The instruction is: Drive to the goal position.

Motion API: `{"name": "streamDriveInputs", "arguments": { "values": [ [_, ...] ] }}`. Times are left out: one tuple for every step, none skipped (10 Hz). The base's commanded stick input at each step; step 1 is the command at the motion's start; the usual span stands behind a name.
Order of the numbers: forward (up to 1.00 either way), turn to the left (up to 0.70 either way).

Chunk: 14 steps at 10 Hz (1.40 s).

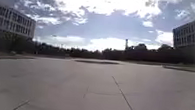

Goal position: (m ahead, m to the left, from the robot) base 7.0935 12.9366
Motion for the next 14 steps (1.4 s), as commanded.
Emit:
{"name": "streamDriveInputs", "arguments": {
  "values": [
    [0.69, -0.01],
    [0.69, -0.20],
    [0.69, -0.21],
    [0.69, -0.21],
    [0.69, -0.20],
    [0.69, -0.09],
    [0.69, -0.01],
    [0.69, -0.01],
    [0.69, -0.01],
    [0.69, -0.01],
    [0.69, -0.01],
    [0.69, -0.01],
    [0.69, -0.01],
    [0.69, -0.01]
  ]
}}
